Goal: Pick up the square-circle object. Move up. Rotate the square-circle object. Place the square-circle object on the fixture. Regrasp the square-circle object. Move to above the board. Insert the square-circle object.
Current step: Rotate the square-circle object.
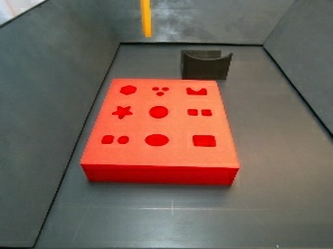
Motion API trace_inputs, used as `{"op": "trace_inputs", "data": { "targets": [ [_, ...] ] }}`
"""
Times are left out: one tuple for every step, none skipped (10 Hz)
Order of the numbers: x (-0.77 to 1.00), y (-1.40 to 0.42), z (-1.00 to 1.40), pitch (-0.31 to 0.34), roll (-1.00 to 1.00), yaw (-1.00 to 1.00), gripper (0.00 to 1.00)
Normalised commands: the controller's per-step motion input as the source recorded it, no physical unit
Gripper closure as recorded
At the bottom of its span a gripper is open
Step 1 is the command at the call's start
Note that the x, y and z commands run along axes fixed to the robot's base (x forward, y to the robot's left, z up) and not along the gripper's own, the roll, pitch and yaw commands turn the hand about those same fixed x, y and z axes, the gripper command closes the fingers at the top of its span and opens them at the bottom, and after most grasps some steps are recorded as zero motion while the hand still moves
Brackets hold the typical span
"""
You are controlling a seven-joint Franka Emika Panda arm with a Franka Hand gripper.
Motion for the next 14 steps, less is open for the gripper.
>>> {"op": "trace_inputs", "data": {
  "targets": [
    [0.0, 0.0, 0.0, 0.084, -0.11, -1.0, 1.0],
    [0.0, 0.0, 0.01, 0.086, -0.11, -0.88, 1.0],
    [0.01, 0.01, 0.01, 0.085, -0.11, -0.57, 1.0],
    [0.01, 0.01, 0.01, 0.083, -0.11, -0.33, 1.0],
    [0.01, 0.01, 0.01, 0.082, -0.11, -0.22, 1.0],
    [0.0, 0.0, -1.0, 0.082, -0.31, -0.15, 1.0],
    [0.02, 0.0, -1.0, 0.059, -0.31, -0.11, 1.0],
    [0.03, 0.01, -1.0, 0.024, -0.28, -0.09, 1.0],
    [0.03, 0.02, -1.0, -0.004, -0.25, -0.07, 1.0],
    [0.02, 0.02, -1.0, -0.038, -0.21, -0.06, 1.0],
    [0.02, 0.03, -1.0, -0.052, -0.18, -0.05, 1.0],
    [0.02, 0.03, -0.97, -0.059, -0.18, -0.05, 1.0],
    [0.02, 0.03, -0.81, -0.056, -0.19, -0.05, 1.0],
    [0.03, 0.02, -0.66, -0.053, -0.2, -0.05, 1.0]
  ]
}}
